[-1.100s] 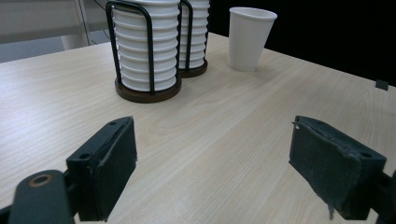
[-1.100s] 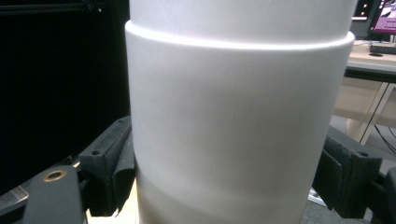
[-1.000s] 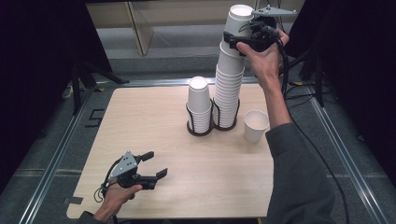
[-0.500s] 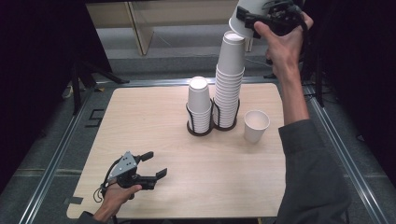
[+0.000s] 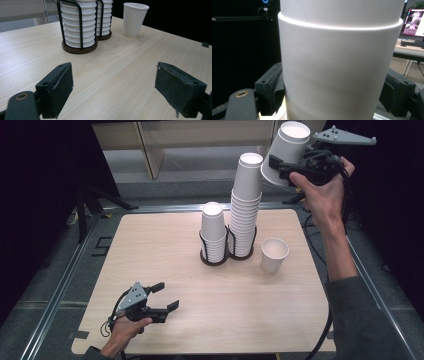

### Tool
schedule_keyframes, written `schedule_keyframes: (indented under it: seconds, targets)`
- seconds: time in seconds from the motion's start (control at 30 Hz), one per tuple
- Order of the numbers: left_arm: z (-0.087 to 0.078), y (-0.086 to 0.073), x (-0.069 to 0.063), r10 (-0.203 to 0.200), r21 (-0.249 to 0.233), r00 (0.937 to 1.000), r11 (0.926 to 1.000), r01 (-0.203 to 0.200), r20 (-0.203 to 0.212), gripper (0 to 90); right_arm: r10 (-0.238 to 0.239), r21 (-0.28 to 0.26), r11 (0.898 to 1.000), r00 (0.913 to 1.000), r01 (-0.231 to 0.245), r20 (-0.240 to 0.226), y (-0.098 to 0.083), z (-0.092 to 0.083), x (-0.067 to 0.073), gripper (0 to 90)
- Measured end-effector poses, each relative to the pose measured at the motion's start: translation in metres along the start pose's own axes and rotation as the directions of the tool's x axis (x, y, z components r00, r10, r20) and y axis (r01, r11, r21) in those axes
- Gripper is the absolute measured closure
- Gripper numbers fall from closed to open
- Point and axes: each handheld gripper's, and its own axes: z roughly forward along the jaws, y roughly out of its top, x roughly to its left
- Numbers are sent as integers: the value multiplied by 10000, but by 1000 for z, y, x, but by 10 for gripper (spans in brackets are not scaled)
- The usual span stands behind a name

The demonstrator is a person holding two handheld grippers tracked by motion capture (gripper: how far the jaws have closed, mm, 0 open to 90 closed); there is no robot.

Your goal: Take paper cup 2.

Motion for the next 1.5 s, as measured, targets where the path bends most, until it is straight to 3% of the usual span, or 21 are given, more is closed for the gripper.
schedule_keyframes:
  seconds: [0.33, 0.5, 0.63, 0.77, 0.93, 0.97, 1.03, 1.1, 1.13, 1.33, 1.37, 1.5]
  targets:
    - [0, 0, 0, -32, 74, 10000, 10000, 33, -81, 146, -35, 106, 9999, 10000, 35, -37, -52, -31, 7, 193]
    - [-1, 0, 1, -7, 262, 9998, 9997, 12, -193, 146, 93, 387, 9992, 9993, -79, -361, -89, -34, 18, 193]
    - [1, -1, 1, -88, 87, 9999, 9999, 89, -100, 146, 484, 610, 9972, 9952, -433, -846, -122, -29, 34, 193]
    - [1, -1, 1, -84, 74, 9999, 9999, 85, -71, 146, 372, 734, 9969, 9918, -283, -1225, -145, -21, 47, 193]
    - [1, -1, 1, -54, 138, 9999, 9999, 56, -133, 146, 726, 832, 9949, 9792, -577, -1892, -171, -8, 64, 193]
    - [1, -1, 1, -48, 93, 9999, 9999, 49, -90, 146, 710, 818, 9950, 9800, -566, -1860, -175, -6, 66, 193]
    - [1, -1, 1, -61, 85, 9999, 9999, 62, -103, 146, 927, 940, 9928, 9723, -739, -2148, -183, -2, 73, 193]
    - [1, -1, 1, -81, 72, 9999, 9999, 82, -132, 146, 584, 799, 9959, 9757, -423, -2112, -189, 4, 76, 193]
    - [1, -1, 1, -62, 78, 9999, 10000, 62, -115, 146, 871, 1043, 9925, 9691, -644, -2306, -192, 6, 80, 193]
    - [1, -1, 1, 6, 160, 9998, 9999, -4, -178, 146, 487, 1298, 9914, 9661, -160, -2536, -210, 18, 96, 192]
    - [2, -2, 1, 0, 84, 9999, 10000, 1, -134, 145, 591, 1410, 9898, 9604, -210, -2722, -214, 20, 99, 192]
    - [2, -2, 2, -13, 12, 9998, 10000, 13, -197, 145, 562, 1560, 9877, 9555, -108, -2895, -225, 26, 109, 192]
